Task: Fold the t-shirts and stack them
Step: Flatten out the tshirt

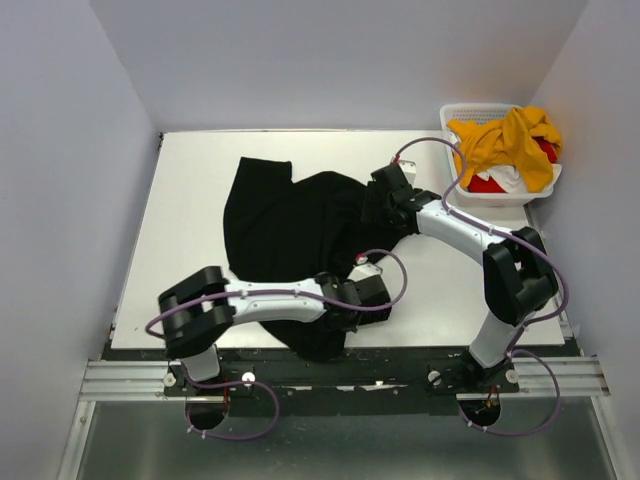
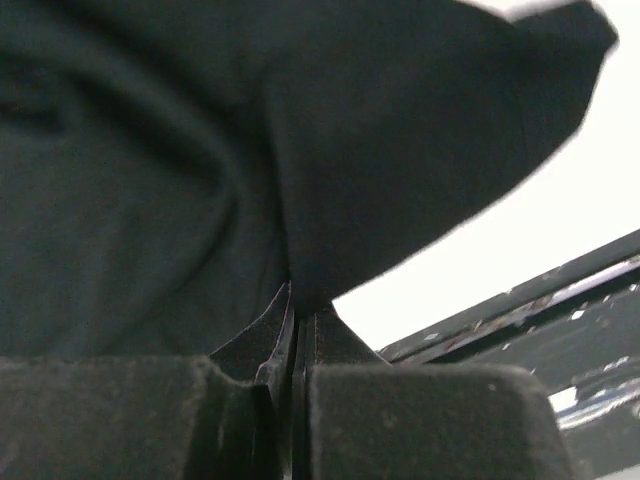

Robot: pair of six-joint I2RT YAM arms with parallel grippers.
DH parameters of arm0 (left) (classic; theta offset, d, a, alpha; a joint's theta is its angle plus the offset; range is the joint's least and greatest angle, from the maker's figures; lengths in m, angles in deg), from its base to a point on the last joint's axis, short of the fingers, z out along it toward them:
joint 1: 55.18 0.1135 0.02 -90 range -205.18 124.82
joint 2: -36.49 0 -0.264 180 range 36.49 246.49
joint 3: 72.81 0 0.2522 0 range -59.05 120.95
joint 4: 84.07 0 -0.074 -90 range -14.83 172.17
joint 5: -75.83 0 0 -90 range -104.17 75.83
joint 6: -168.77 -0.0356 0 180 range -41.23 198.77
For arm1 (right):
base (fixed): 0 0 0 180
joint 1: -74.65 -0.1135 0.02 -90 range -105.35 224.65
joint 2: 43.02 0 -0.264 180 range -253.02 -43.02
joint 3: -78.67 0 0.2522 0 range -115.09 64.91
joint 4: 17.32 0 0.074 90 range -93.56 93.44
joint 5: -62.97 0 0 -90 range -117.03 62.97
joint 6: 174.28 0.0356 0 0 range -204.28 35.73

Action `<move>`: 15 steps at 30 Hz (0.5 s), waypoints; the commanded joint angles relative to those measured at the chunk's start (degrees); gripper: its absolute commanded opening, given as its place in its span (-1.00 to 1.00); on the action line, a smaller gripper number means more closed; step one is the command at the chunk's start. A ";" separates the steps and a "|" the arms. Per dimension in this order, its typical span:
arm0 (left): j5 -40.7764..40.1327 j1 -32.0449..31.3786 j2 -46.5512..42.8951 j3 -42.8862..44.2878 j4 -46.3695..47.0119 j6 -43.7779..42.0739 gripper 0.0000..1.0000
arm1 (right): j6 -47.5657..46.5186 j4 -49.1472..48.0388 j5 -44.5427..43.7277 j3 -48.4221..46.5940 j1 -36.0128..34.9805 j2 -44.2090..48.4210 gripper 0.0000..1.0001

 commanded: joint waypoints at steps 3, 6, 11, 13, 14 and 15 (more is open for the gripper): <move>-7.36 6.76 -20.72 -11.80 -2.97 4.38 -1.00 | -2.12 1.25 0.04 -0.81 -1.29 -0.78 0.83; -3.56 9.47 -27.73 -18.15 0.99 3.69 -1.00 | -1.64 2.43 -2.01 -2.95 -3.14 -3.06 0.83; -0.31 9.77 -33.50 -24.83 4.94 3.43 -1.00 | 1.83 6.92 -6.50 -8.81 -5.34 -9.69 0.82; -0.17 9.91 -34.37 -25.89 4.81 3.87 -1.00 | 3.12 7.68 -8.32 -10.30 -5.53 -11.90 0.82; -0.25 9.98 -34.67 -26.29 4.76 4.00 -1.00 | 3.46 7.71 -8.80 -10.99 -5.69 -13.00 0.82; -0.26 10.04 -34.84 -26.57 4.89 4.15 -1.00 | 3.64 7.80 -9.49 -11.58 -5.79 -13.71 0.81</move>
